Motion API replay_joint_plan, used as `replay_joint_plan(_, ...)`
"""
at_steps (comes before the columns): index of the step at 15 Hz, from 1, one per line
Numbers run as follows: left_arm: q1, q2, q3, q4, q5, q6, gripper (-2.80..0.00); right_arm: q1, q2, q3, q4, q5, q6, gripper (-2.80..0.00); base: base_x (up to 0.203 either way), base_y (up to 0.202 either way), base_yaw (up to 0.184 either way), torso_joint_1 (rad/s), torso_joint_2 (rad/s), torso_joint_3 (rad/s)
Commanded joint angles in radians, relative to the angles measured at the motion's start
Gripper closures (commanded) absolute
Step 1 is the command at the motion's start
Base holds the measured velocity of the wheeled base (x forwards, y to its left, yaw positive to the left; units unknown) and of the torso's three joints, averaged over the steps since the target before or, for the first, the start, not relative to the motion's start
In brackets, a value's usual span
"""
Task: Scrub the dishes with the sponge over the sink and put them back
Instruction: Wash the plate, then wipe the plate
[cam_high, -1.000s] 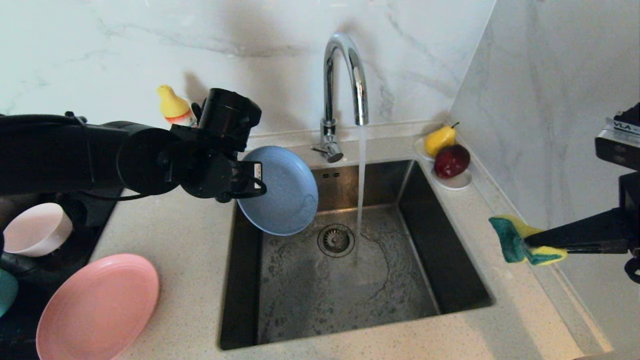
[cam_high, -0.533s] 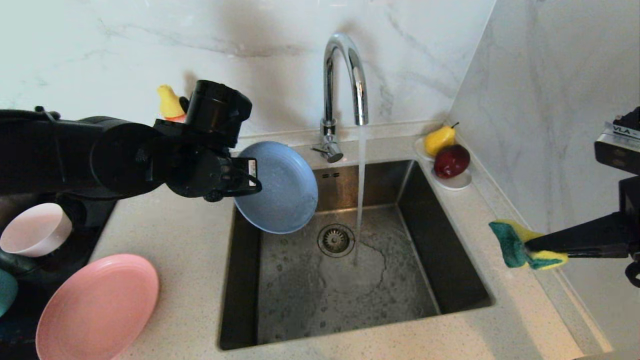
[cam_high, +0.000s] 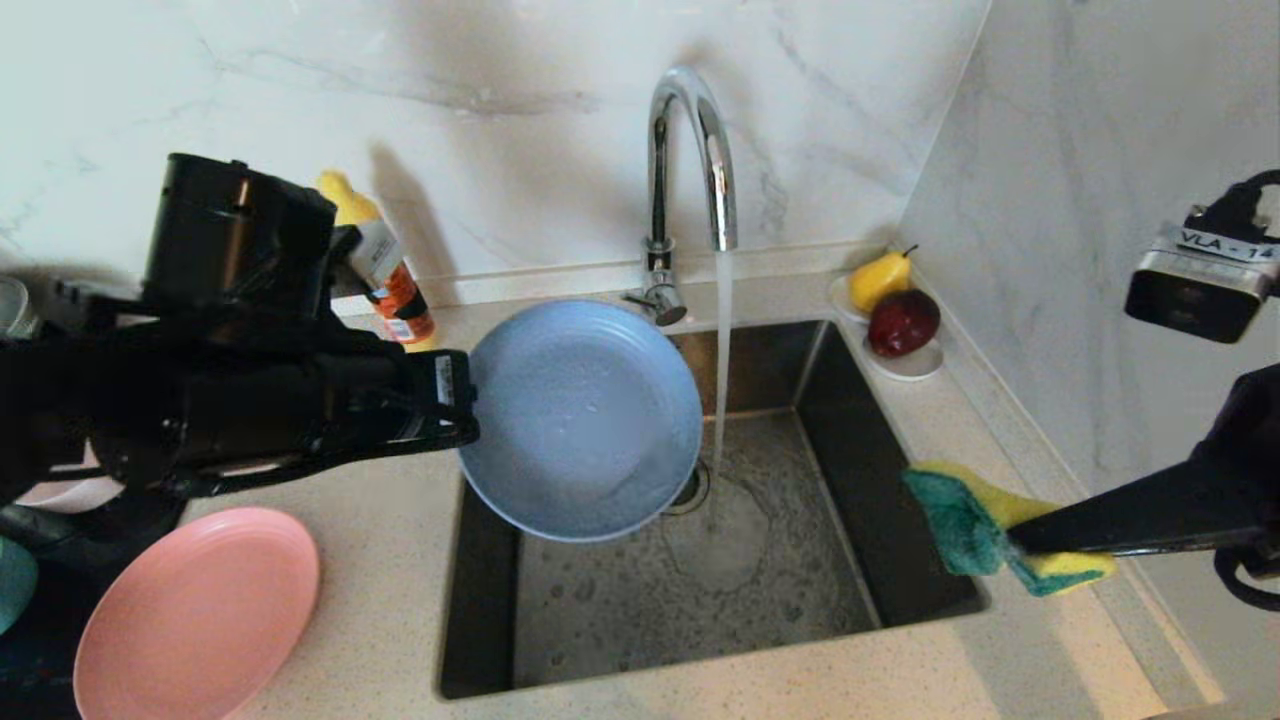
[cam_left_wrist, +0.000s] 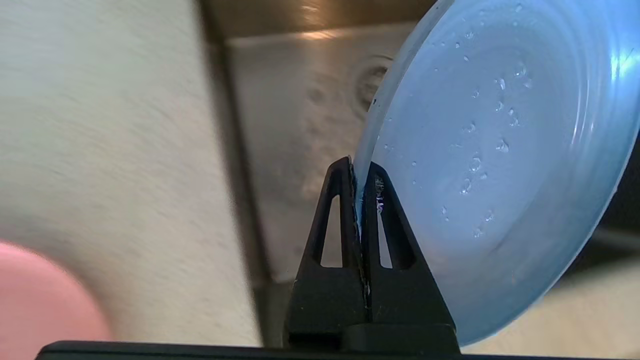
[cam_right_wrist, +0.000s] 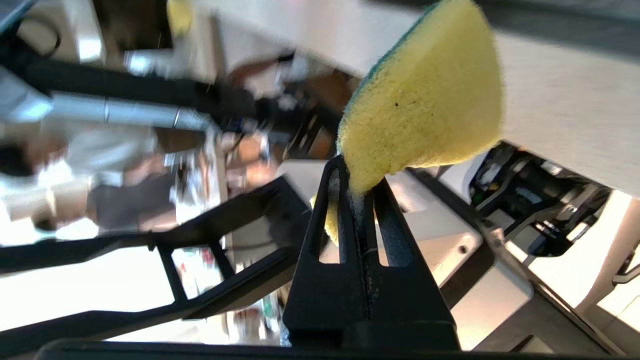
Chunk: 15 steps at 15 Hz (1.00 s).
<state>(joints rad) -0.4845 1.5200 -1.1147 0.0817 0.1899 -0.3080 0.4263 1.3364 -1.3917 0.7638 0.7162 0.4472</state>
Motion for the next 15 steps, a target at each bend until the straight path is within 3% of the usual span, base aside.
replay_joint_plan(1, 0.000, -0.082, 0.157, -0.145, -0.041, 0.018, 0.00, 0.101, 0.057, -0.031, 0.005, 0.002, 0.003, 0.00, 0.000, 0.000, 0.000, 0.000, 0.00, 0.000)
replay_joint_plan(3, 0.000, -0.097, 0.264, -0.266, -0.061, 0.054, 0.00, 0.189, 0.093, -0.042, 0.004, -0.008, 0.004, 0.00, 0.000, 0.000, 0.000, 0.000, 0.00, 0.000)
replay_joint_plan(7, -0.021, -0.104, 0.368, -0.397, -0.067, 0.070, 0.00, 0.316, 0.217, -0.099, -0.003, -0.093, 0.004, 0.00, 0.000, 0.000, 0.000, 0.000, 0.00, 0.000)
replay_joint_plan(12, -0.057, -0.089, 0.398, -0.484, -0.083, 0.124, 0.00, 0.403, 0.376, -0.206, 0.001, -0.164, 0.002, 0.00, 0.000, 0.000, 0.000, 0.000, 0.00, 0.000)
replay_joint_plan(15, -0.095, -0.063, 0.391, -0.501, -0.083, 0.127, 0.00, 0.411, 0.443, -0.250, -0.004, -0.180, 0.002, 0.00, 0.000, 0.000, 0.000, 0.000, 0.00, 0.000)
